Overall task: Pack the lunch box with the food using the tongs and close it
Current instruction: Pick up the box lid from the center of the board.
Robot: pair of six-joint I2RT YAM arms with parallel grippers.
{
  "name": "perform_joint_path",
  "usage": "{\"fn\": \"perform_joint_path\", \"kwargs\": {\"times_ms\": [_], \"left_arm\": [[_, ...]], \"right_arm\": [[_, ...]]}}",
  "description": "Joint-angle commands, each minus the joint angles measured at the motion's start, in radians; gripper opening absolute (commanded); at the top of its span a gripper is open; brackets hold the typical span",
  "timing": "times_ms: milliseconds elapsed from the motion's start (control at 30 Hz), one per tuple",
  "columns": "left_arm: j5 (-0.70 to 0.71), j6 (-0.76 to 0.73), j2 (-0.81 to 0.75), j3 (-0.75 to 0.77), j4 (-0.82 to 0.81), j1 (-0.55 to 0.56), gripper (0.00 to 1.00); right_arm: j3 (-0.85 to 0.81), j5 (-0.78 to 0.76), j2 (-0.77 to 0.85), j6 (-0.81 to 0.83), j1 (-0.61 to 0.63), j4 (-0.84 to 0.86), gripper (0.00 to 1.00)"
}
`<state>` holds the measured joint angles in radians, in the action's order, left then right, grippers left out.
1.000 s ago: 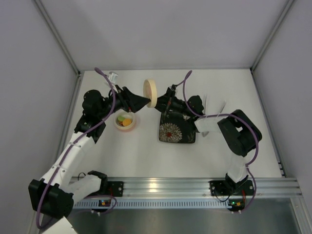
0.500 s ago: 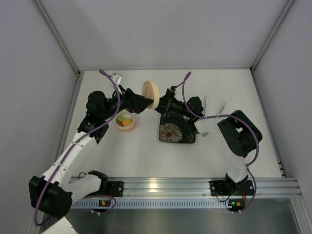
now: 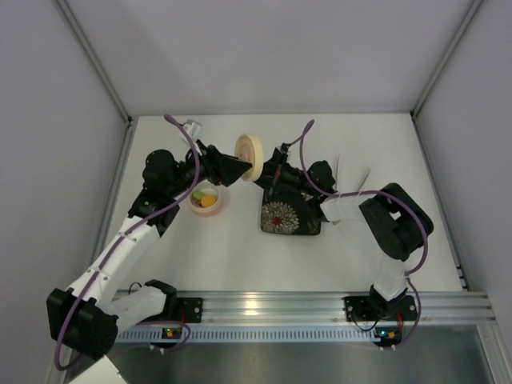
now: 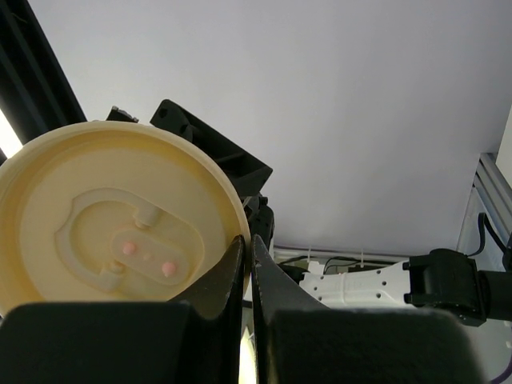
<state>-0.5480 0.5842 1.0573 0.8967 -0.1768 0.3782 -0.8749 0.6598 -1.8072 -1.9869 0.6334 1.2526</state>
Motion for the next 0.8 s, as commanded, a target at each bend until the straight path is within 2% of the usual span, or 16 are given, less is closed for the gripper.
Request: {"fn": "perform_joint_path", "kwargs": {"times_ms": [0,33,333,467,667,767], "left_arm": [[0.005,-0.032,0.001,0.005,-0.035,0.010,0.73],[0.000,-0.032,0.001,0.005,-0.036,0.013,0.70],[-0.009,-0.043,0.001,0.013,-0.021,0.025,0.61],[0.005,-0.056,0.000,0.018,0.003,0.036,0.53],[0.028,-0.066,-0.005,0.034,0.034,0.044,0.33],[0.033,-0.067,-0.006,0.039,0.039,0.047,0.21]], "right_arm": [[-0.030,-0.006,0.049,-0.007,0.035,0.205,0.00],[-0.030,-0.006,0.049,-0.007,0.037,0.203,0.00],[-0.035,-0.002,0.049,-0.004,0.038,0.192,0.00],[-0.047,0.001,0.045,0.000,0.038,0.186,0.00],[-0.055,0.006,0.042,0.019,0.038,0.160,0.00],[-0.055,0.006,0.039,0.028,0.038,0.151,0.03]]}}
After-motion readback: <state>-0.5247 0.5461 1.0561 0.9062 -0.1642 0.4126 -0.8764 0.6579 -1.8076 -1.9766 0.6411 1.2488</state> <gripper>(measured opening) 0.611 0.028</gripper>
